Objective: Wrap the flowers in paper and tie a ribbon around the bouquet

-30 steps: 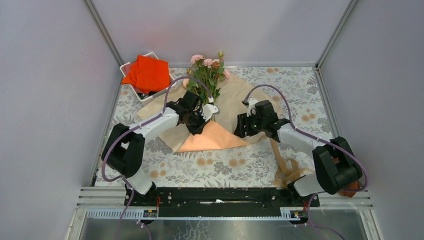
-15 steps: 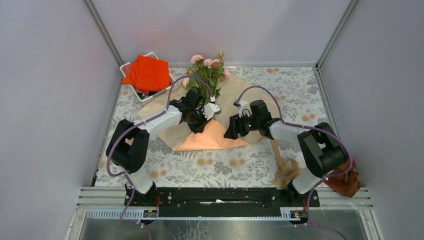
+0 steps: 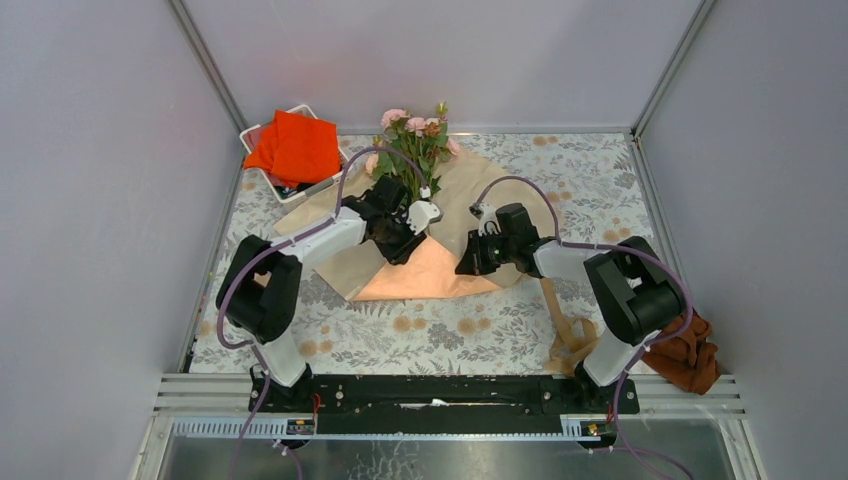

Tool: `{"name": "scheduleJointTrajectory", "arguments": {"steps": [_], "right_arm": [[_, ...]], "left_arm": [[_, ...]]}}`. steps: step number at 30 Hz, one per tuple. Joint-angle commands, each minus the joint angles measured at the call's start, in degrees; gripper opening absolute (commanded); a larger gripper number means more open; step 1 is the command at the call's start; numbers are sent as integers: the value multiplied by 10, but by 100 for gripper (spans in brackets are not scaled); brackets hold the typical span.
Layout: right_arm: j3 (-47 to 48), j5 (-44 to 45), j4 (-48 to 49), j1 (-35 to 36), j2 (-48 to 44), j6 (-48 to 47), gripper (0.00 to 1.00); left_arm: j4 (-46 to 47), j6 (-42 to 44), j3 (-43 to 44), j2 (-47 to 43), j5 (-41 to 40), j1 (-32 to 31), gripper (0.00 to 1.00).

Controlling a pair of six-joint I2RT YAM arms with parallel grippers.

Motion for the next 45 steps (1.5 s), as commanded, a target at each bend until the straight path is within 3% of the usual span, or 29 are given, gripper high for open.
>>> {"name": "scheduleJointTrajectory", "arguments": {"steps": [1,7,12,16,23,34,41,45], "right_arm": [[18,73,-1,1,18,57,0],[11,103,19,0,25,104,0],[14,108,14,0,29,113,0],[16,122,4,0,28,114,0],[14,128,-6,0,25,110,0],[12,139,-24,0,24,88,0],[19,140,-38,0,25,79,0],[25,136,-47,0,25,74,0]], "left_arm": [[10,-4,18,-36,-39,4,49],[-22,-10,-17,-108,-24,-11,49],[-21,6,-72,-137,2,-57,35],[6,1,-87,-100,8,-64,28],[25,30,-117,-47,-63,-62,23],[-12,94,-256,-95,-88,-26,19],[-70,134,-239,-131,-80,59,18],[-154,186,-208,-157,-6,86,18]]}}
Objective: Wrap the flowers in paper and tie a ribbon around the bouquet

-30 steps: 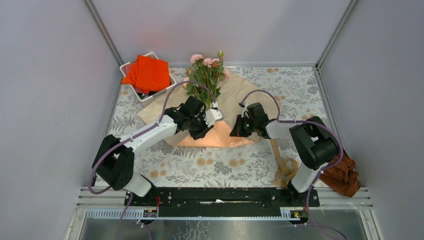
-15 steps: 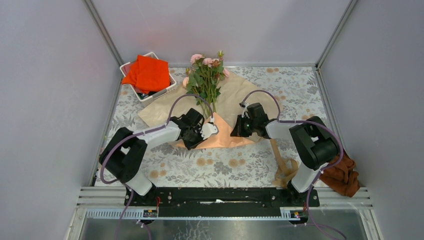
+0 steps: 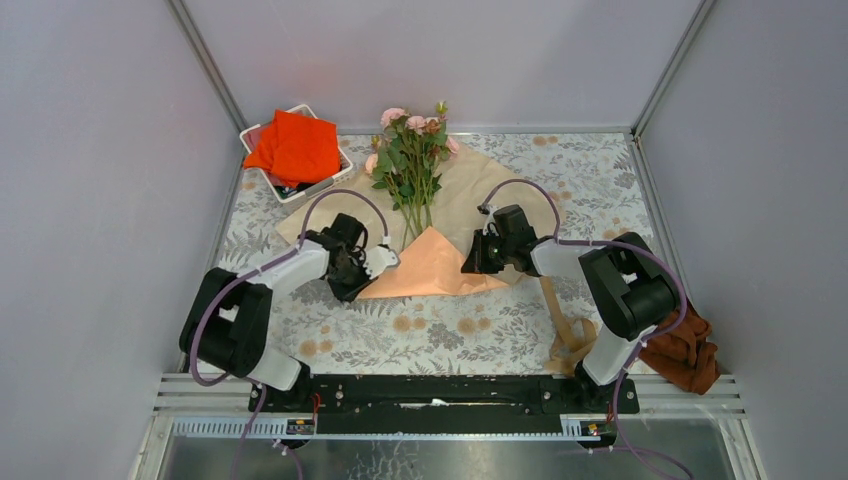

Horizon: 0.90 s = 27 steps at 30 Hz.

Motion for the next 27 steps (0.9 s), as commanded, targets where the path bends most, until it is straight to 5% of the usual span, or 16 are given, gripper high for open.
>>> {"name": "scheduleJointTrajectory", "arguments": {"steps": [1,8,15,27], "right_arm": [[20,22,-25,0,0,-21,0],[39,15,-43,0,9,-22,1],[43,22,-46,0,7,-16,1],[53,35,-71,0,-2,-17,16]], "left_arm": [[-141,71,25,-25,53,23,18],[-146,10,121,-25,124,9,18],[-27,-129,194,55,94,-116,17],[66,-155,149,150,16,-124,14]]}}
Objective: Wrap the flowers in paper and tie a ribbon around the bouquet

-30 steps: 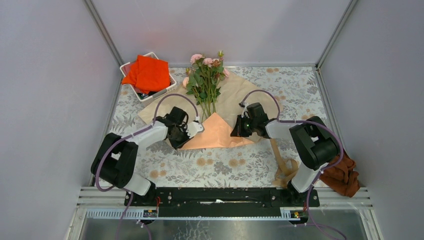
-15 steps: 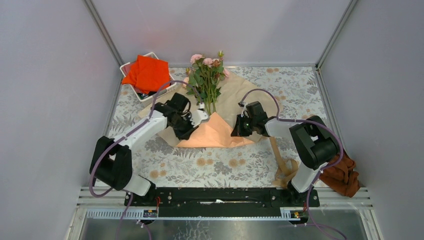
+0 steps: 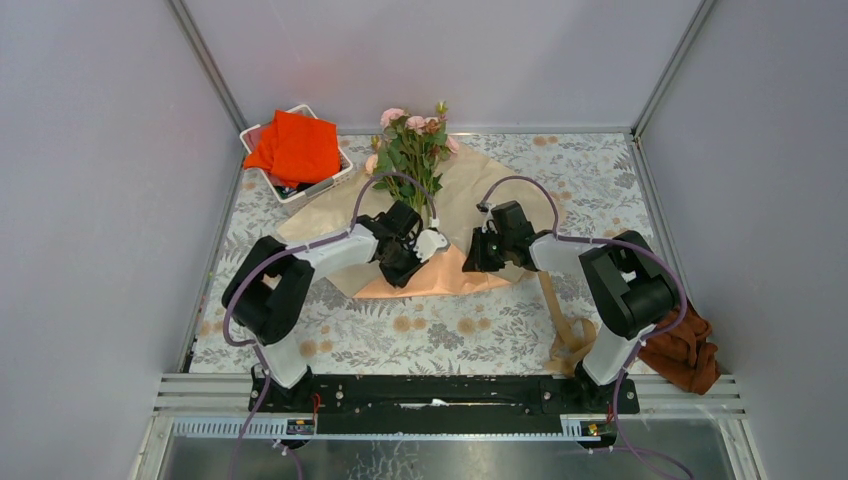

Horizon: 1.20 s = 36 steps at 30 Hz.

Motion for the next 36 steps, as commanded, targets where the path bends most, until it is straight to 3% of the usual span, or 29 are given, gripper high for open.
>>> {"name": "scheduleJointTrajectory", "arguments": {"steps": [1,8,13,17,22,25,30,36], "right_arm": [[28,25,-27,0,-10,-13,18],[100,88,-169,0,-60,-74,32],[122,111,-222,6,-96,-50,34],[112,139,-210,61,-107,-33,28],[50,-39,-32,73,-73,53,14],[26,-56,26,72,-37,97,9],[2,-44,12,52,6,105,7],[-71,4,-26,-4,-37,90,6]], "left_arm": [[43,-11,-24,14,-25,1,14],[30,-2,-44,22,-9,2,14],[38,-1,-57,18,0,6,14],[39,-3,-65,10,17,12,14],[39,-5,-68,4,34,16,14],[35,-6,-68,5,46,16,14],[25,3,-70,6,47,21,14],[5,34,-76,3,2,45,14]]}}
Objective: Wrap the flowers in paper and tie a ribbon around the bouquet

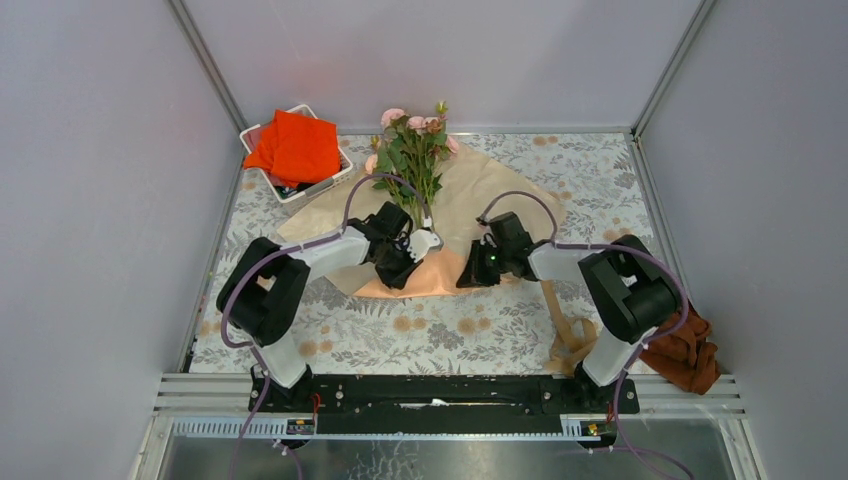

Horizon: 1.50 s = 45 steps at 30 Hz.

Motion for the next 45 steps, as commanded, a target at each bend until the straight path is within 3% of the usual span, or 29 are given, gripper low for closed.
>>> {"name": "scheduleJointTrajectory", "arguments": {"steps": [1,10,22,33,39,45], "right_arm": [[-57,56,-37,-49,-43,-15,6],[-93,100,-85,-72,-60,-61,6],[-102,69,-90,-72,-55,-75,5],[-103,62,-114,-72,-95,-72,5],[-99,103,-142,-72,-111,-37,5],[-93,145,-155,-71,-136,20,5]], "left_arm": [[-38,33,-35,8,-37,19,14],[-60,69,-118,-41,-89,34,15],[-114,43,-173,-122,-142,74,16],[-220,37,-82,-281,-163,104,21],[-227,5,25,-220,-36,21,20],[-96,-59,95,-79,23,-22,19]]}}
